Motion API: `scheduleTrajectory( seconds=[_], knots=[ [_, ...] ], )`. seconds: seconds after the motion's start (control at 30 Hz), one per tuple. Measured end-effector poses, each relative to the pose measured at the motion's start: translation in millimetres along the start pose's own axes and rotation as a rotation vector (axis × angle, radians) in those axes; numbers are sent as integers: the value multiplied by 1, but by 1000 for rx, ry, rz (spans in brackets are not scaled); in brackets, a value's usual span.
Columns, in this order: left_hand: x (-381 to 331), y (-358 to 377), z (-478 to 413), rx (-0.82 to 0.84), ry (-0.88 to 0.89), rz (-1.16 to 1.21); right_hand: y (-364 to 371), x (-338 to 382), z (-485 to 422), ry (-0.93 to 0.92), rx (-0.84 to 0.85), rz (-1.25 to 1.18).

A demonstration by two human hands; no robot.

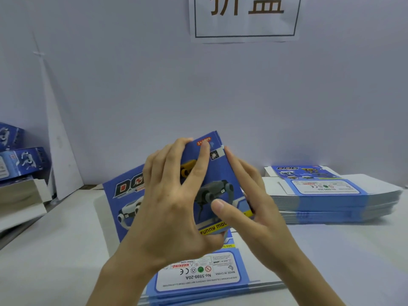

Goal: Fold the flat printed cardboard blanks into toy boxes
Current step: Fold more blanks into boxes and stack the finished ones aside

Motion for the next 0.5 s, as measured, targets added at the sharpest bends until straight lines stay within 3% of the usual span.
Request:
scheduleTrajectory(
  seconds=[0.3, 0.5],
  knots=[
    [1, 2, 4, 2, 15, 45, -2, -2, 0, -11, -26, -39],
    [-2, 7, 5, 43, -10, 154, -10, 4, -1, -9, -47, 187]
  ],
)
Point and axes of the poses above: each hand's wrist, its own z-axis away from the middle knuckle, its own y-axis out of the palm, x = y × z, the point moved 6 cm from there along -z, towards the middle knuckle, and after that the axes turned 5 degrees about -z, right-handed, at the moved point
